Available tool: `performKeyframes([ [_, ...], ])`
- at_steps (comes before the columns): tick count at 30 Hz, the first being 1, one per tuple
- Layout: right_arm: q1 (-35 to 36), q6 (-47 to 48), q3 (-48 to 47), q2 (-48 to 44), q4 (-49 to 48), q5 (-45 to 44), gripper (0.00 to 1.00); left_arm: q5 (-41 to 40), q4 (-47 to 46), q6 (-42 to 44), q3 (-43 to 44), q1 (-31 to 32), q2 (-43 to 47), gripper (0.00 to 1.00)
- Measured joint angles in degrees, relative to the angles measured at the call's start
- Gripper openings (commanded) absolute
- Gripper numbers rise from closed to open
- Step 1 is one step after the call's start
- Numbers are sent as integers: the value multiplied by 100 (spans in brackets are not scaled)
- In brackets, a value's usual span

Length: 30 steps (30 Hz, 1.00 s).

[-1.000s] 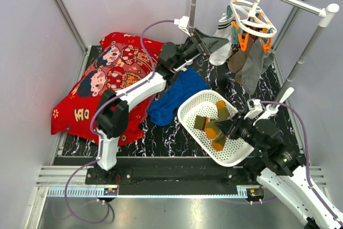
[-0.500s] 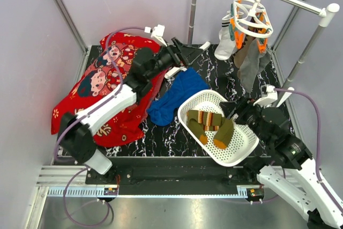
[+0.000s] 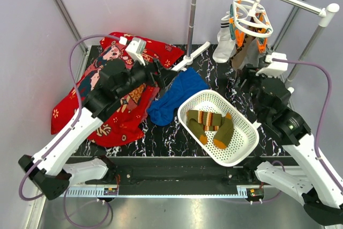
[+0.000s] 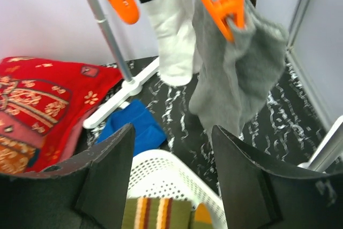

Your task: Remove the socks clipped to the hanger

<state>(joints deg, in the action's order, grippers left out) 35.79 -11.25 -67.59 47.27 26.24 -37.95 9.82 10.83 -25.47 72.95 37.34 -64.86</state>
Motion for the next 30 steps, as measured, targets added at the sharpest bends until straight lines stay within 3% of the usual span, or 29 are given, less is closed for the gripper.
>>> performKeyframes([
  [4,-254,404,-129,463,-146,-39,66,22,538,361,-271,0,334,99],
  [9,-1676,446,98,398,-144,629,66,22,706,636,-555,0,590,99],
  [16,-2114,455,328,385,-269,1609,63,28,649,883,-1047,0,898,99],
  [19,-2249,494,501,428,-376,2140,50,66,590,911,-1172,0,942,99],
  [23,-2262,555,586,428,-492,2461,22,101,459,907,-1285,0,964,99],
  [24,-2267,527,590,428,-529,2564,4,116,420,898,-1298,0,964,99],
  [25,-2269,518,590,428,-562,2618,0,140,396,894,-1298,0,951,99],
  [30,-2273,221,588,380,-608,3191,0,216,146,796,-1215,85,723,99],
])
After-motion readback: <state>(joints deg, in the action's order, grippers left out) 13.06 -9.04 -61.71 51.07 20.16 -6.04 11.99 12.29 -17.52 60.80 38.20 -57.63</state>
